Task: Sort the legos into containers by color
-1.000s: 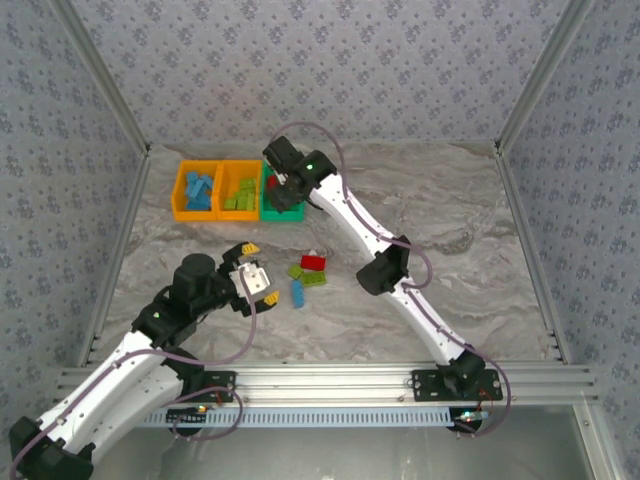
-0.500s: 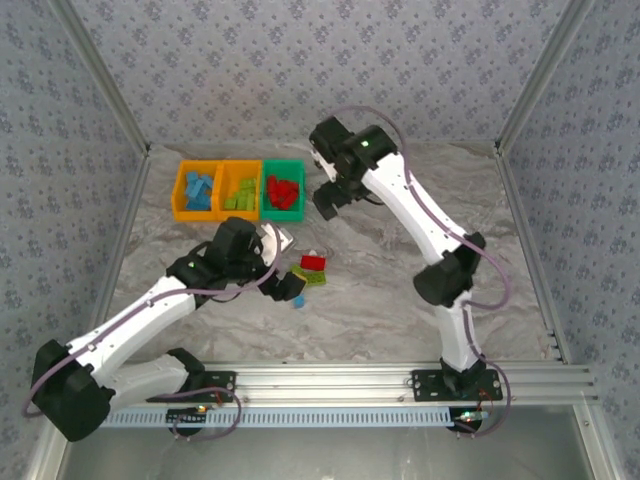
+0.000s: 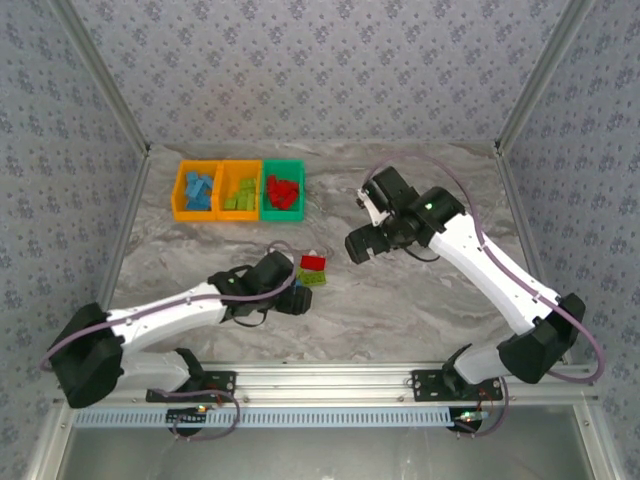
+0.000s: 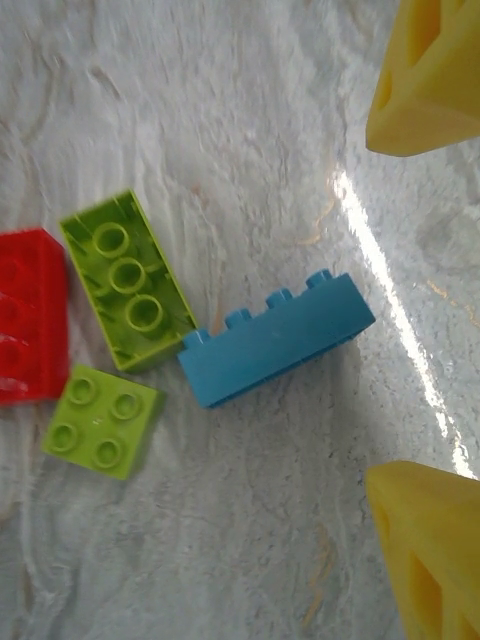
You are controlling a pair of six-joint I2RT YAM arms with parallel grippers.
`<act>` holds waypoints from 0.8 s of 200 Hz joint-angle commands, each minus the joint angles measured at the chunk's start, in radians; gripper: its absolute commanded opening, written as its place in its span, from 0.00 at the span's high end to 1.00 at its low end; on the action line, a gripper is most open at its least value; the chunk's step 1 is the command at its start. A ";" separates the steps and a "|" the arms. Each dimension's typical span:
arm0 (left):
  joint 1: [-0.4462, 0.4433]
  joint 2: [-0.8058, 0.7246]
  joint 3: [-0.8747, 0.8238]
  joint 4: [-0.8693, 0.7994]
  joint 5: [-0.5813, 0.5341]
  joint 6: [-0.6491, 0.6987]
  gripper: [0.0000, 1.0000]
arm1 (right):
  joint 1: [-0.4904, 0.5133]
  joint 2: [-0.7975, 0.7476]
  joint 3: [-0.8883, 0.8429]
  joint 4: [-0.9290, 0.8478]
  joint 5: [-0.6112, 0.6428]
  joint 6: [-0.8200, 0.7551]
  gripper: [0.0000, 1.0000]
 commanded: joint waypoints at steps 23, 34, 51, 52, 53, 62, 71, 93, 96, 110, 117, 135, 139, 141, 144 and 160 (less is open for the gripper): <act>-0.022 0.182 0.049 0.033 -0.154 -0.083 0.34 | -0.003 -0.047 -0.080 0.096 -0.023 0.085 0.00; -0.022 0.218 0.062 0.042 -0.163 -0.082 0.38 | -0.002 -0.058 -0.100 0.105 -0.023 0.092 0.00; -0.022 0.260 0.081 0.053 -0.161 -0.081 0.46 | -0.003 -0.074 -0.133 0.125 -0.032 0.101 0.00; -0.022 0.261 0.082 0.054 -0.160 -0.081 0.47 | -0.002 -0.075 -0.134 0.126 -0.032 0.102 0.00; -0.022 0.263 0.083 0.054 -0.160 -0.081 0.48 | -0.002 -0.076 -0.136 0.127 -0.033 0.103 0.00; -0.022 0.275 0.087 0.063 -0.155 -0.082 0.53 | -0.004 -0.082 -0.150 0.131 -0.033 0.110 0.00; -0.022 0.279 0.086 0.068 -0.154 -0.084 0.58 | -0.002 -0.088 -0.164 0.139 -0.038 0.117 0.00; -0.023 0.277 0.082 0.073 -0.154 -0.079 0.69 | -0.002 -0.103 -0.203 0.159 -0.063 0.132 0.00; -0.022 0.275 0.082 0.072 -0.154 -0.077 0.71 | -0.002 -0.105 -0.207 0.160 -0.065 0.134 0.00; -0.022 0.255 0.083 0.060 -0.154 -0.078 0.80 | -0.001 -0.114 -0.219 0.169 -0.082 0.144 0.00; -0.022 0.239 0.084 0.053 -0.159 -0.078 0.82 | -0.001 -0.119 -0.225 0.172 -0.094 0.145 0.00; -0.022 0.171 0.099 0.007 -0.195 -0.062 0.85 | 0.004 -0.143 -0.245 0.203 -0.161 0.160 0.00; -0.022 0.151 0.106 -0.006 -0.209 -0.056 0.85 | 0.005 -0.150 -0.251 0.213 -0.179 0.166 0.00; -0.022 0.141 0.111 -0.013 -0.217 -0.051 0.85 | 0.007 -0.154 -0.254 0.217 -0.188 0.169 0.00; -0.021 0.126 0.116 -0.026 -0.231 -0.044 0.85 | 0.008 -0.160 -0.261 0.227 -0.201 0.174 0.00; 0.011 0.045 0.151 -0.076 -0.294 0.004 0.85 | 0.019 -0.191 -0.303 0.278 -0.251 0.206 0.00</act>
